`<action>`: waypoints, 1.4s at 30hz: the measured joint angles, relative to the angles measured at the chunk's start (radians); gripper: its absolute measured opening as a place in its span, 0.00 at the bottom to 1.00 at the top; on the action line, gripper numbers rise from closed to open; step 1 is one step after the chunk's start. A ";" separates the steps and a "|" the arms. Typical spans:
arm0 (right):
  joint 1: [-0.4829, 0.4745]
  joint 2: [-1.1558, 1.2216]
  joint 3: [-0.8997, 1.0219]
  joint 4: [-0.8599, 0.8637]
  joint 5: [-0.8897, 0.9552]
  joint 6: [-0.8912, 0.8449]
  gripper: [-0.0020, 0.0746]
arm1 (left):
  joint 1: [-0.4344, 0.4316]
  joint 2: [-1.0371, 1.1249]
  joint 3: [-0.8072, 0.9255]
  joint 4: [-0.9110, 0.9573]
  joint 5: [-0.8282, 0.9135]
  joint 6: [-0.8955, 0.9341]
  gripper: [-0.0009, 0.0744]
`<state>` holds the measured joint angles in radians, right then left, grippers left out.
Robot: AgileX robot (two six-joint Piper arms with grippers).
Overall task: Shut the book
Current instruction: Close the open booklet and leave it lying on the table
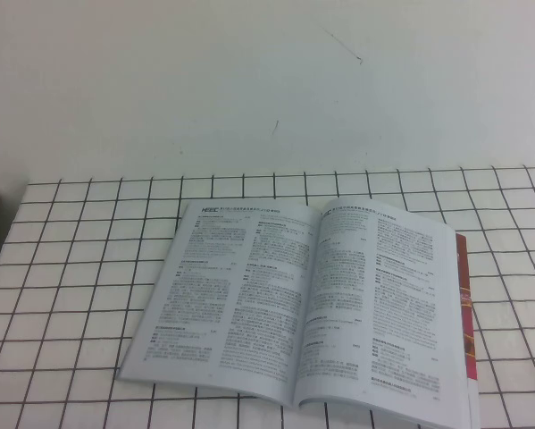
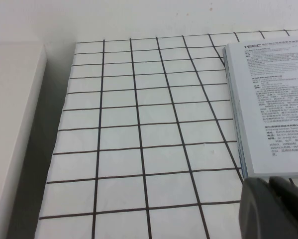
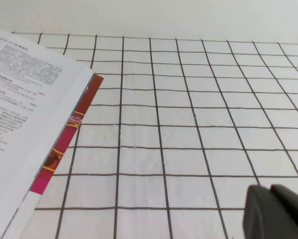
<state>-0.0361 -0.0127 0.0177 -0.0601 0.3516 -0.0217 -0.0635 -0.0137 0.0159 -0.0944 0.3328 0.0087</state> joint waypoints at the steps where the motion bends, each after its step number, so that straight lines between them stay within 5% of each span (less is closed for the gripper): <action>1: 0.000 0.000 0.000 0.000 0.000 0.000 0.02 | 0.000 0.000 0.000 0.000 0.000 0.000 0.01; 42: 0.011 0.000 0.000 -0.003 0.000 0.000 0.02 | 0.000 0.000 0.000 0.020 -0.002 0.002 0.01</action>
<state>-0.0251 -0.0127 0.0177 -0.0633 0.3516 -0.0217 -0.0635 -0.0137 0.0159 -0.0747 0.3304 0.0106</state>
